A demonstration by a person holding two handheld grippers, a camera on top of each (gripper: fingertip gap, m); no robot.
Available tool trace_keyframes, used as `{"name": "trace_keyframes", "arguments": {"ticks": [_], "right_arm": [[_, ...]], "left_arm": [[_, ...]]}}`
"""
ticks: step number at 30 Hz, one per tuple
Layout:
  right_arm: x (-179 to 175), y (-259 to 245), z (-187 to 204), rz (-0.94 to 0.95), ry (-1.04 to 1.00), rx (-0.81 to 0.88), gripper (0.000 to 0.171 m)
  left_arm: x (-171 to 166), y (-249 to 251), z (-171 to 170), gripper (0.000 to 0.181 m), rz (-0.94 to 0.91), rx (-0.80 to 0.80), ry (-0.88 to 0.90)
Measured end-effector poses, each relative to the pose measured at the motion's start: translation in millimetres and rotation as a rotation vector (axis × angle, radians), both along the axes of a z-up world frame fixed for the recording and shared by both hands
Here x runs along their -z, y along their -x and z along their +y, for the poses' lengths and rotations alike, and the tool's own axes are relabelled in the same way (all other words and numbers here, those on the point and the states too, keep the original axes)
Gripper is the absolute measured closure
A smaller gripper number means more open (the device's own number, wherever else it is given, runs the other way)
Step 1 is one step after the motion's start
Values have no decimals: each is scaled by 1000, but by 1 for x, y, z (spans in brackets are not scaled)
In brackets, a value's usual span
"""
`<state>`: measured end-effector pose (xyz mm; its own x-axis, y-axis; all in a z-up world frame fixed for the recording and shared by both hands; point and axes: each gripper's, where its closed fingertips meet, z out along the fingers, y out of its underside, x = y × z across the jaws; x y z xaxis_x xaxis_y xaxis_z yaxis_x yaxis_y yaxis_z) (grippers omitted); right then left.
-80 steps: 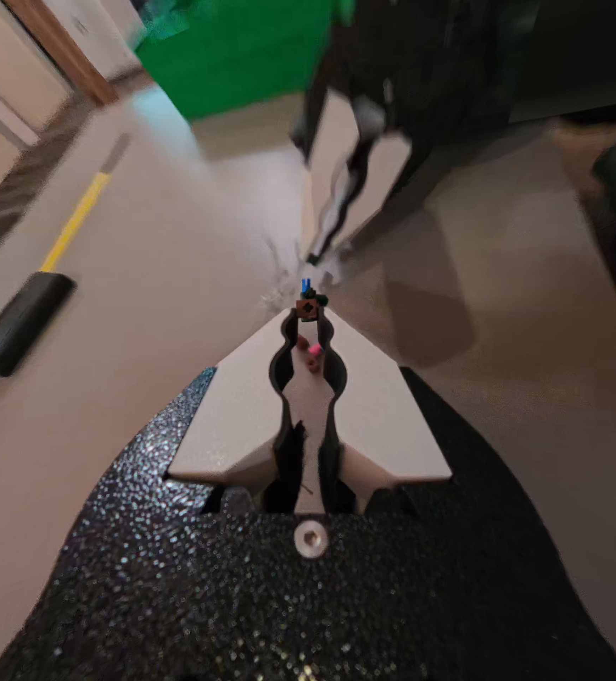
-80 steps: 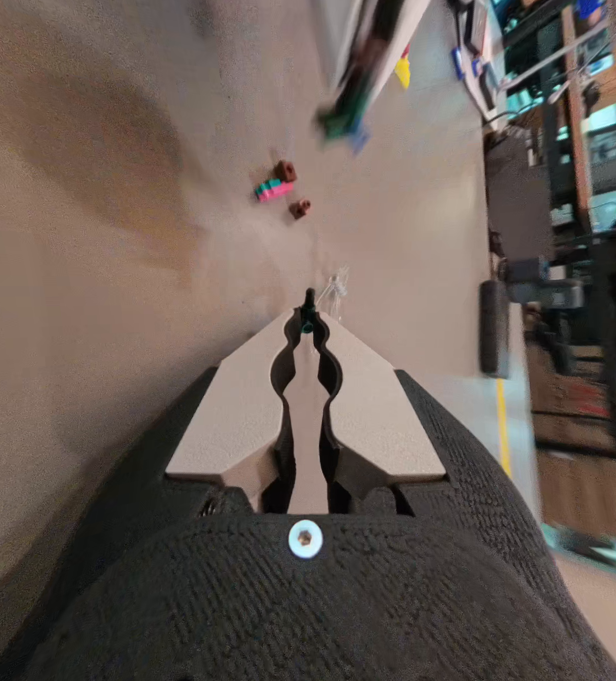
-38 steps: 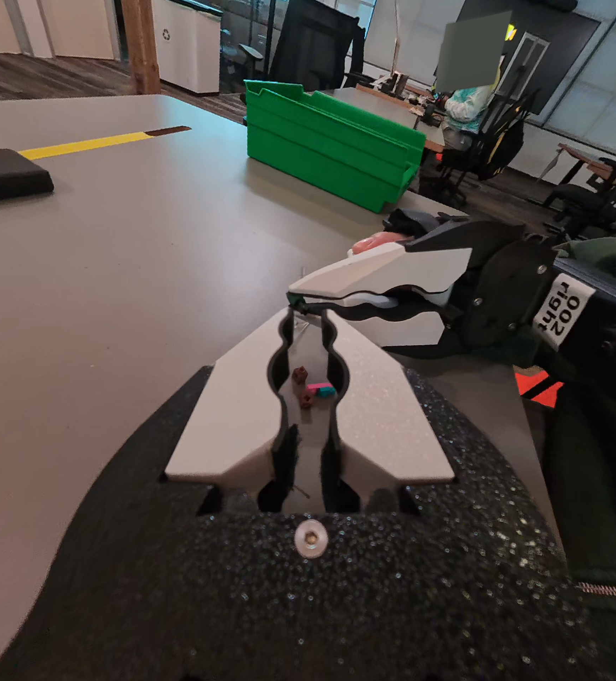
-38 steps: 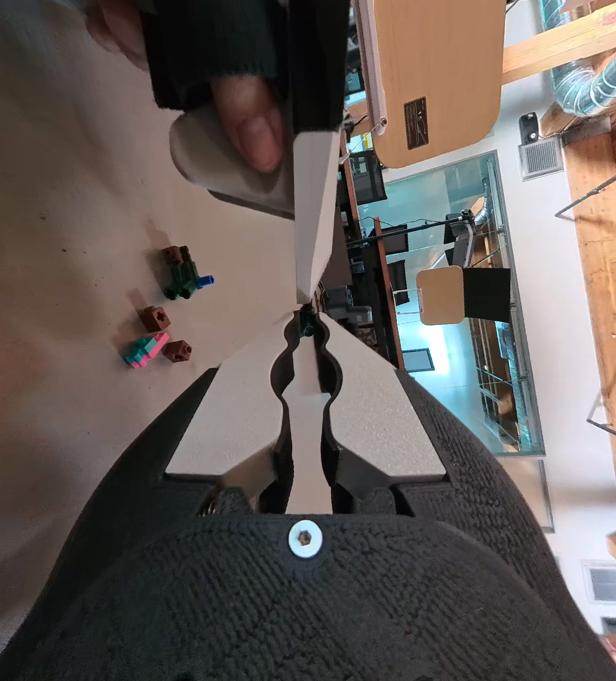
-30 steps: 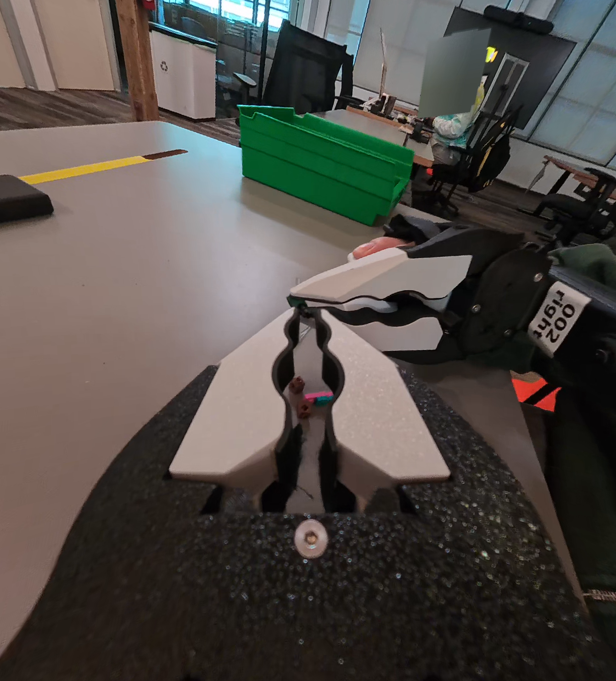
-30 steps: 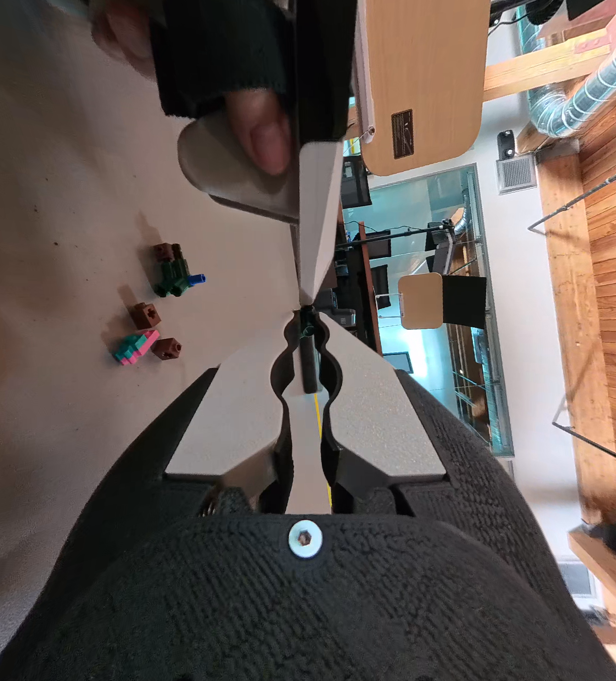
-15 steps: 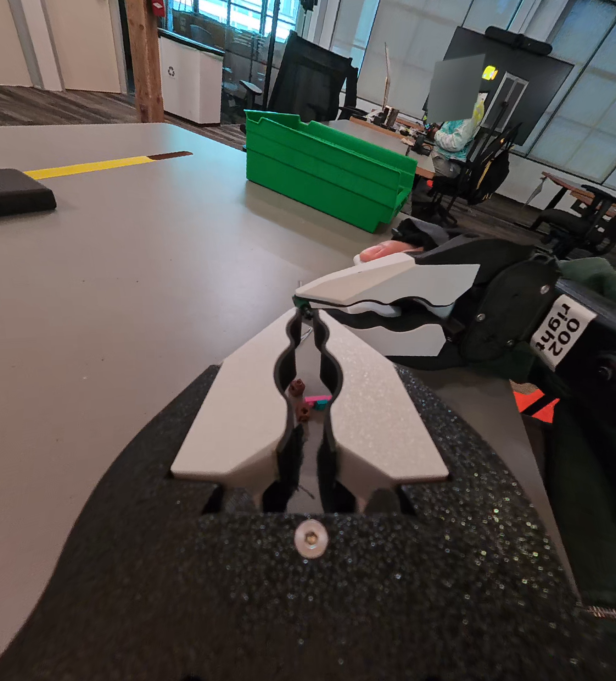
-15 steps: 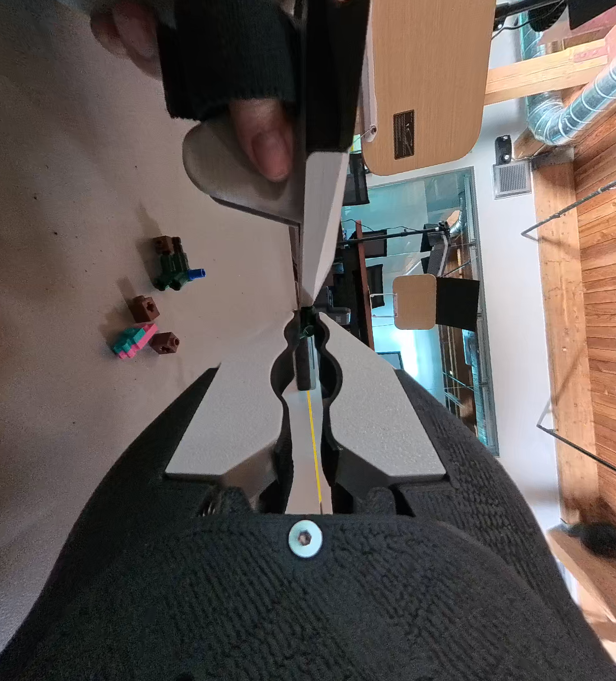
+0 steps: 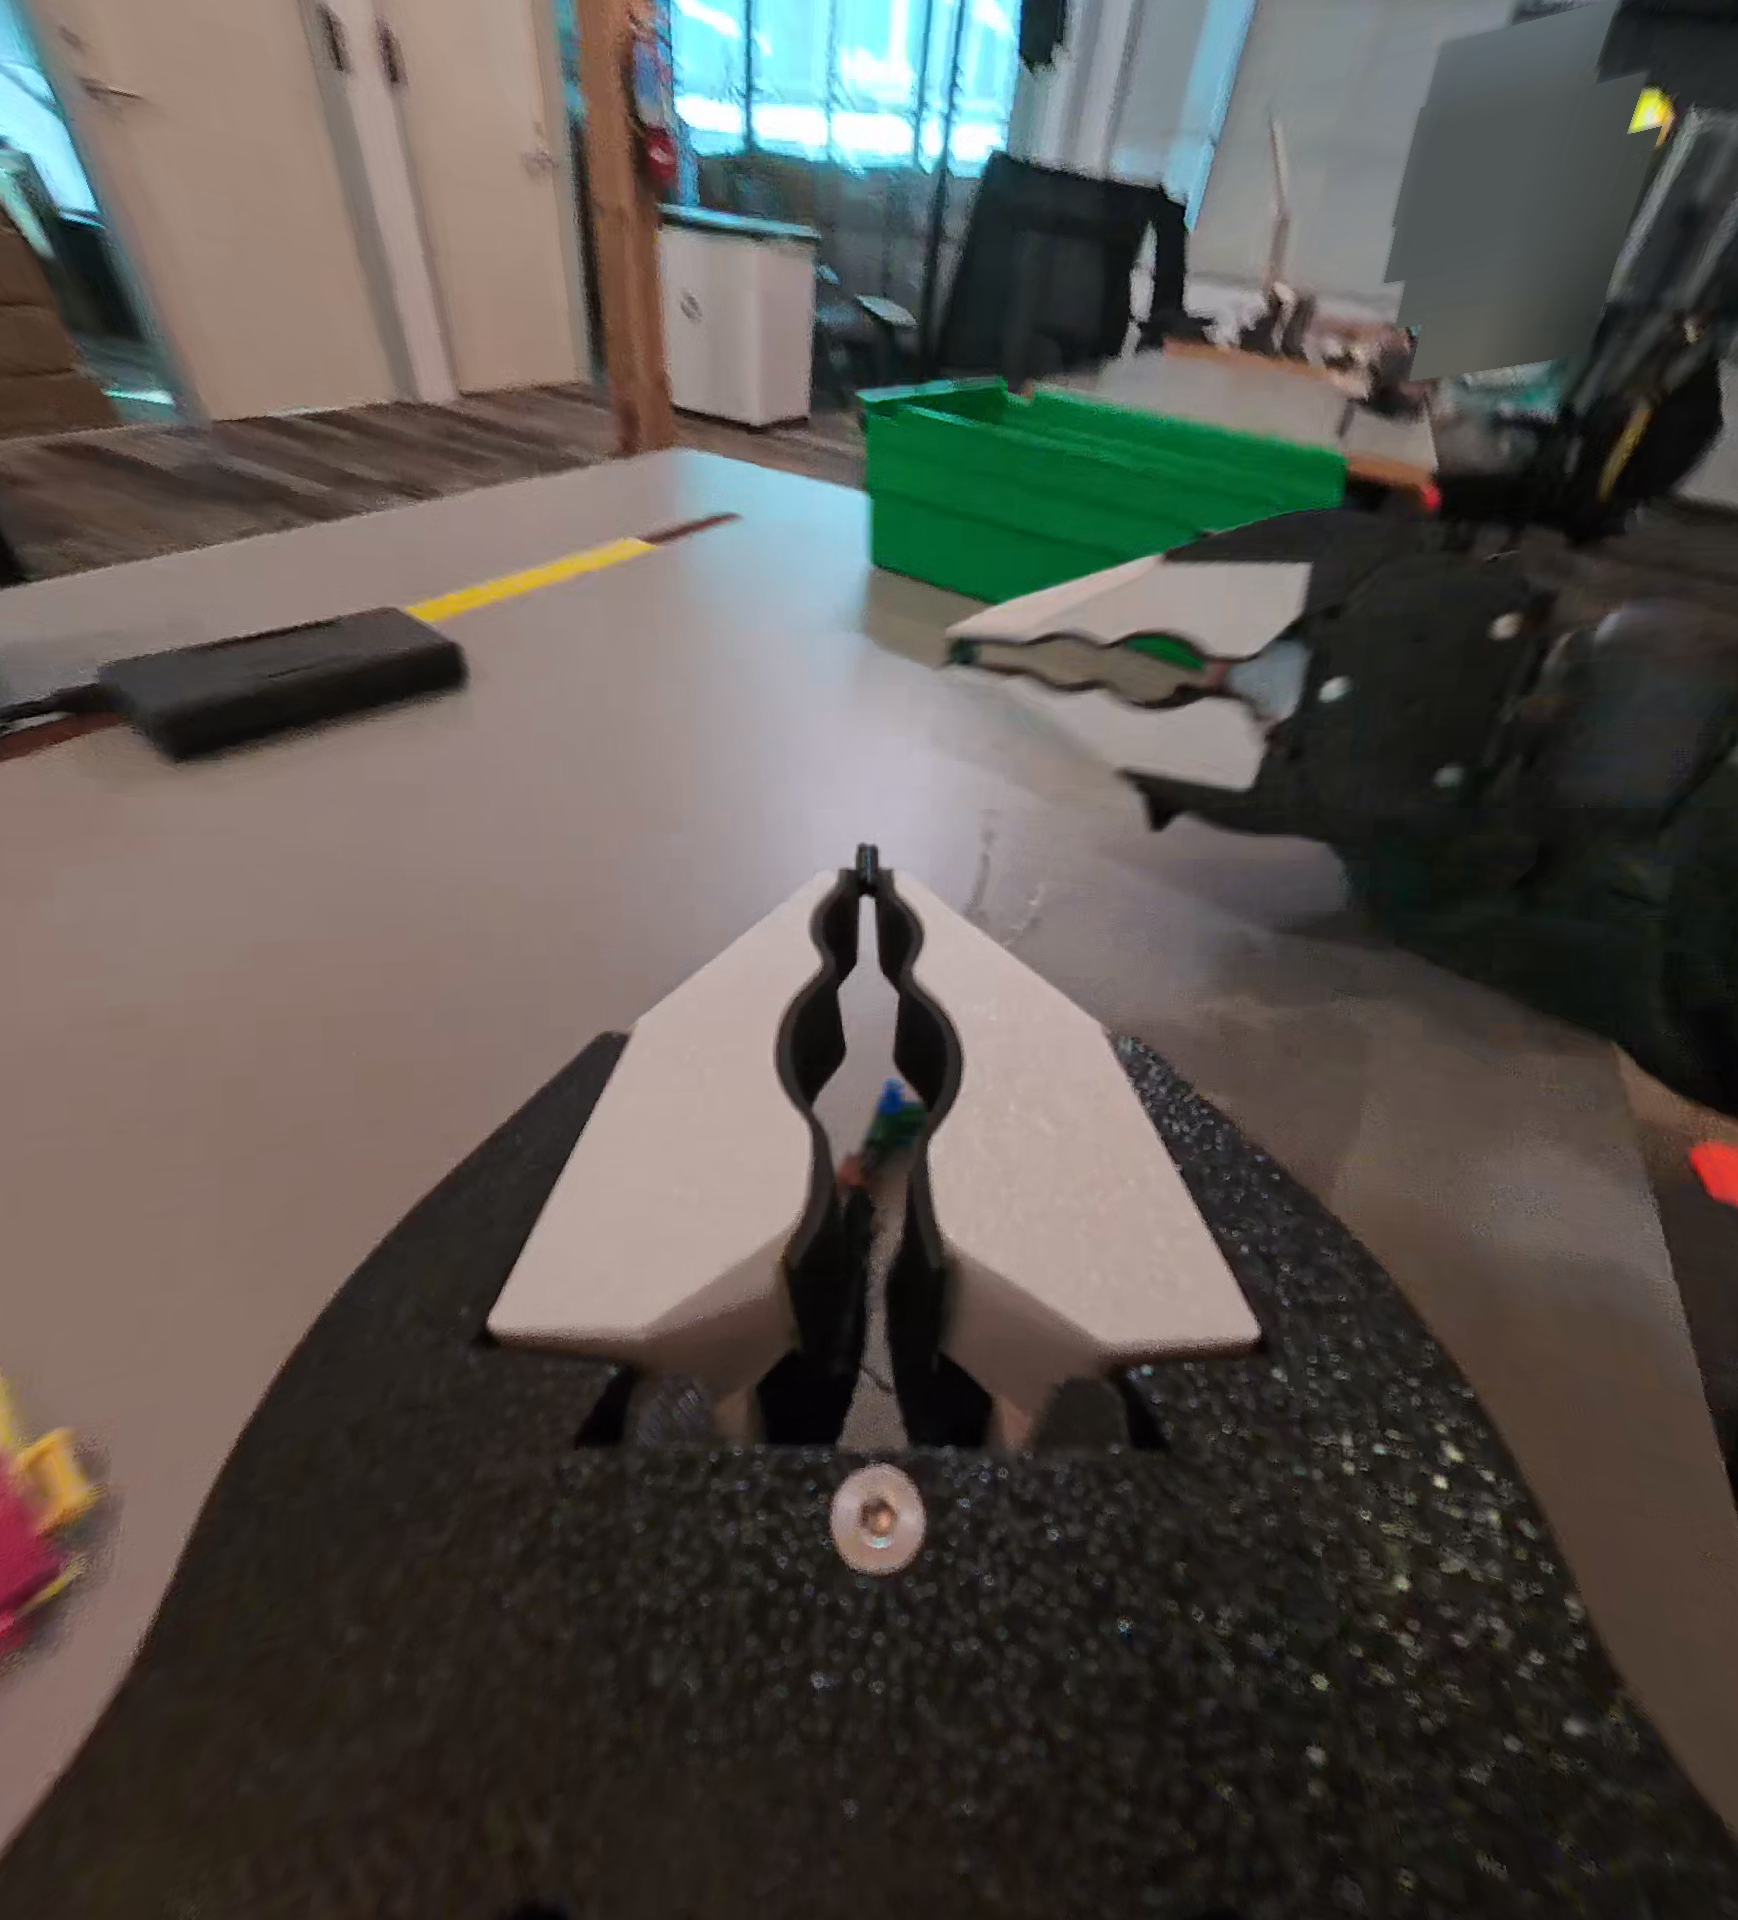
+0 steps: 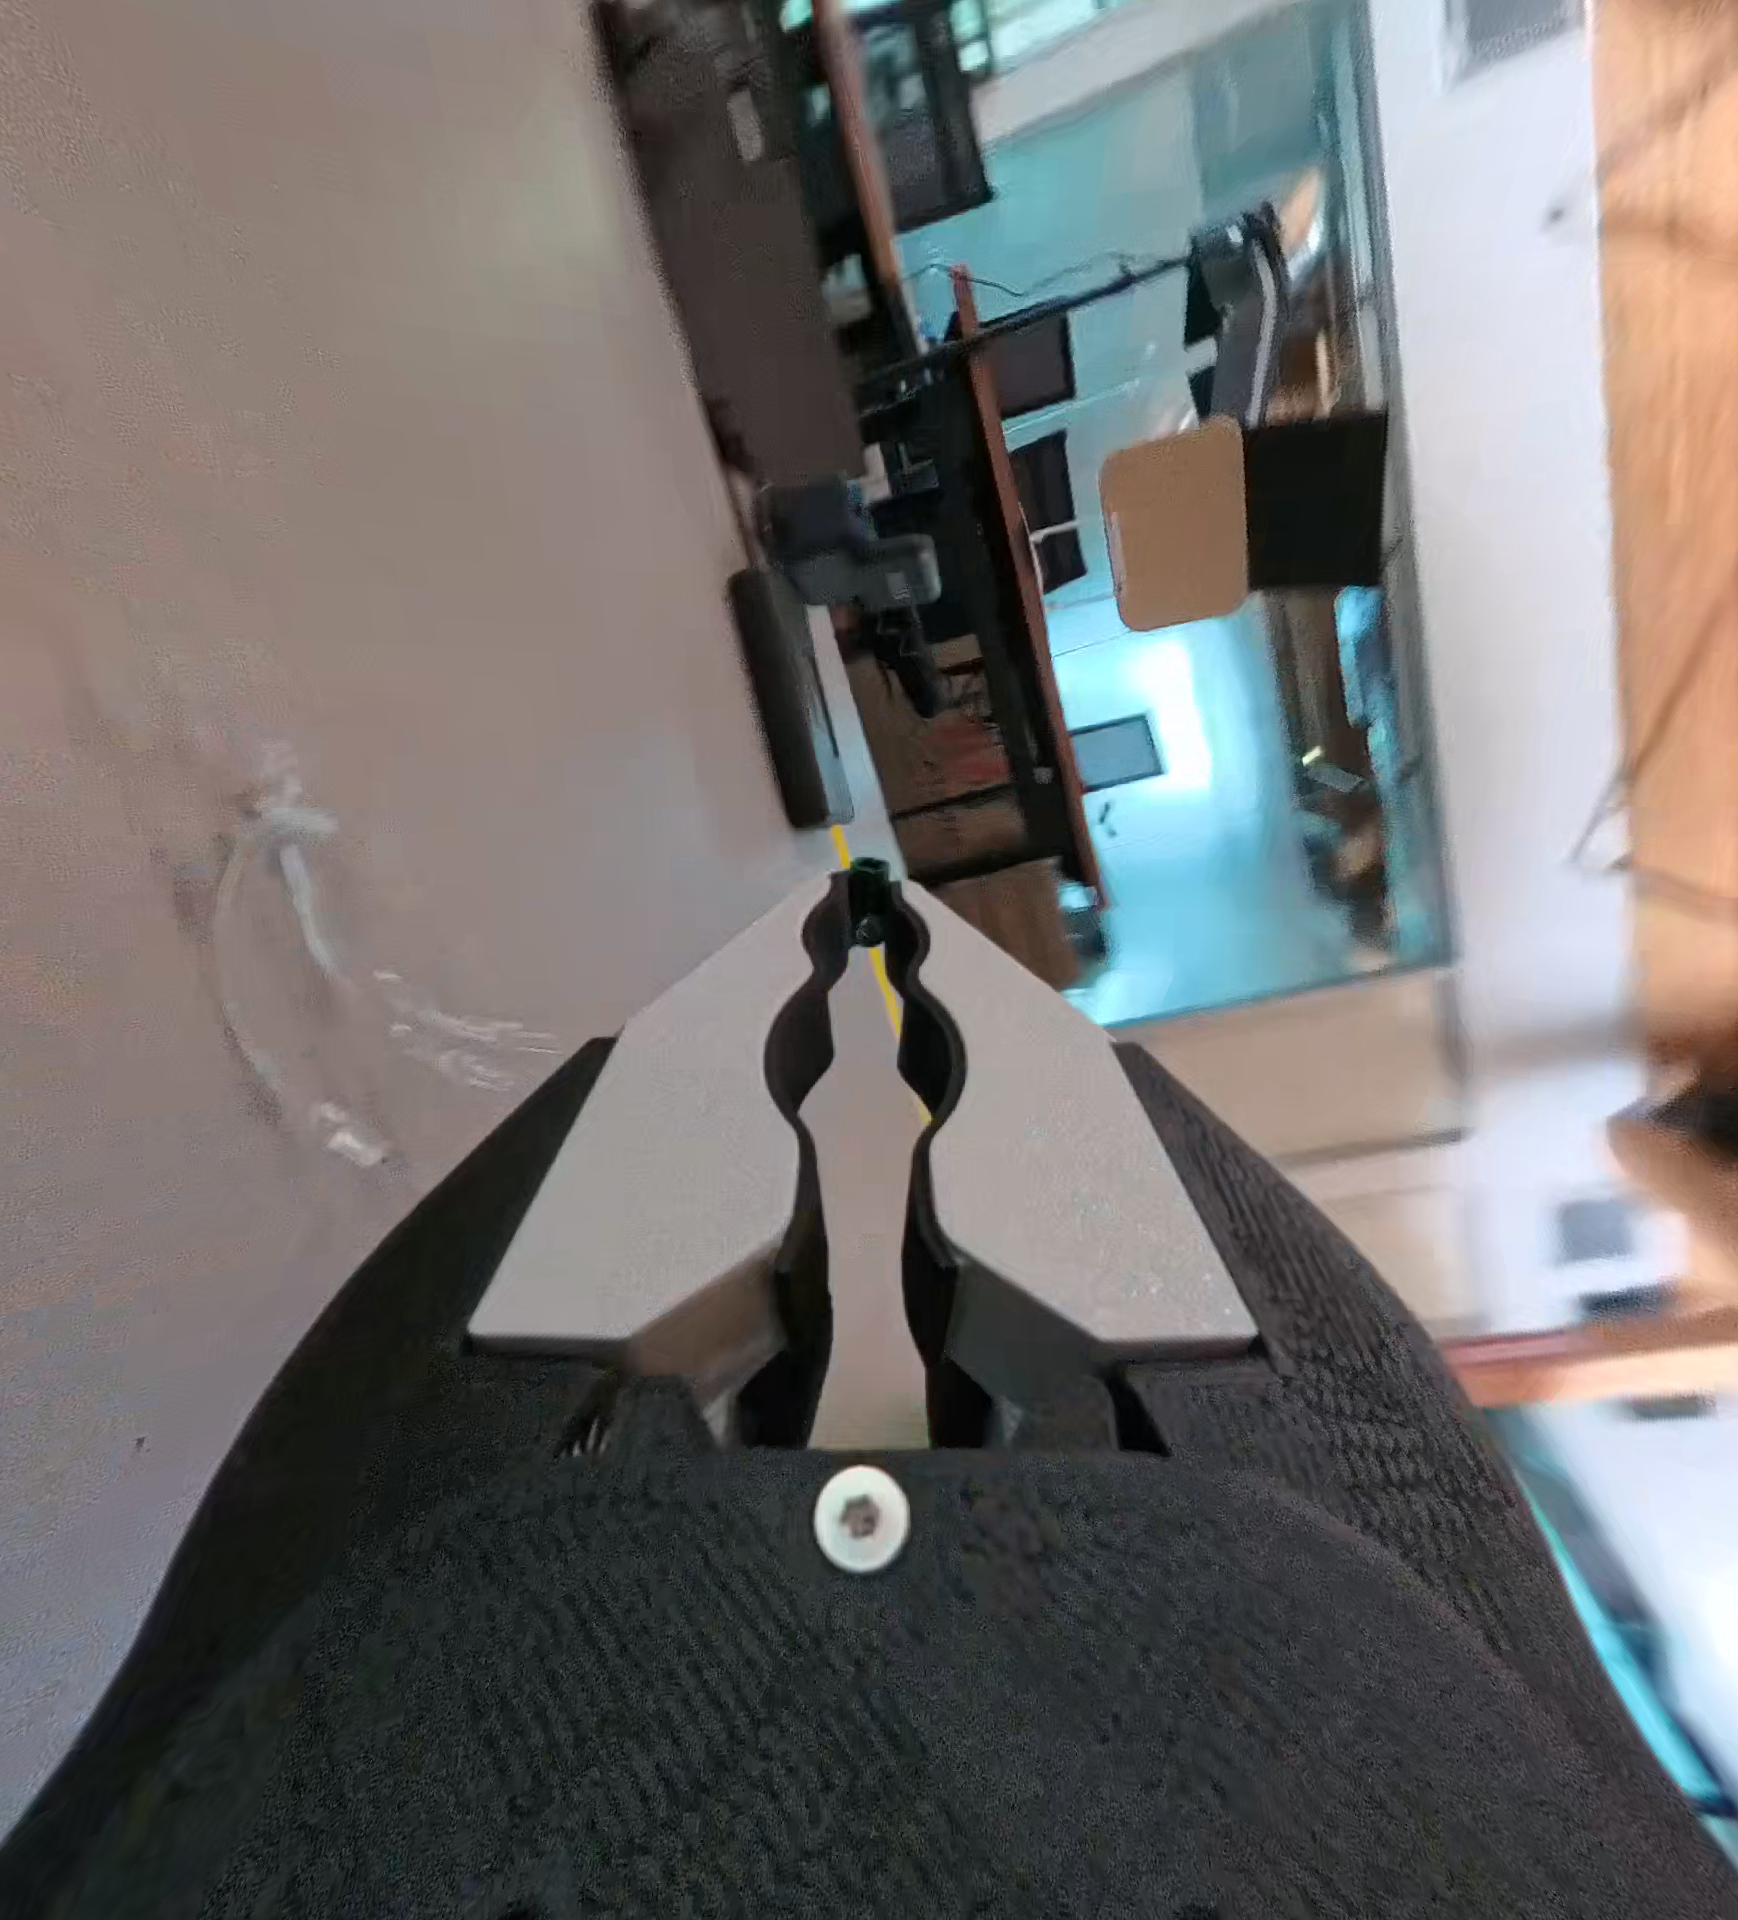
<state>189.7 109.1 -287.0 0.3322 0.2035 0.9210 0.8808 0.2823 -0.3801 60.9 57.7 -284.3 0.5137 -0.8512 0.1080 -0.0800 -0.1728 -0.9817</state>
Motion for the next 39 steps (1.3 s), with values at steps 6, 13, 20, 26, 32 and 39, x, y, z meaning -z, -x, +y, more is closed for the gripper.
{"name": "trace_keyframes", "arguments": {"ticks": [6, 13, 20, 26, 32, 39], "right_arm": [[0, 22, -7, 67, 4, -100, 166], [4, 40, -12, 146, 40, -221, 166], [11, 51, -16, 125, 55, -286, 166], [-5, 57, -32, 215, 32, -401, 166], [-37, 77, -91, 681, 404, -889, 166], [-83, 38, -87, 1484, 1072, -1238, 167]], "left_arm": [[-21, 55, 29, 180, -57, -217, -73], [-99, 258, 29, 179, 141, -857, -163], [-67, 378, 45, 73, 363, -1104, 228], [-68, 326, 45, 74, 219, -946, 316], [-79, 59, -15, 108, 132, -143, 247], [-54, -70, -56, 136, 476, -116, -483]]}}
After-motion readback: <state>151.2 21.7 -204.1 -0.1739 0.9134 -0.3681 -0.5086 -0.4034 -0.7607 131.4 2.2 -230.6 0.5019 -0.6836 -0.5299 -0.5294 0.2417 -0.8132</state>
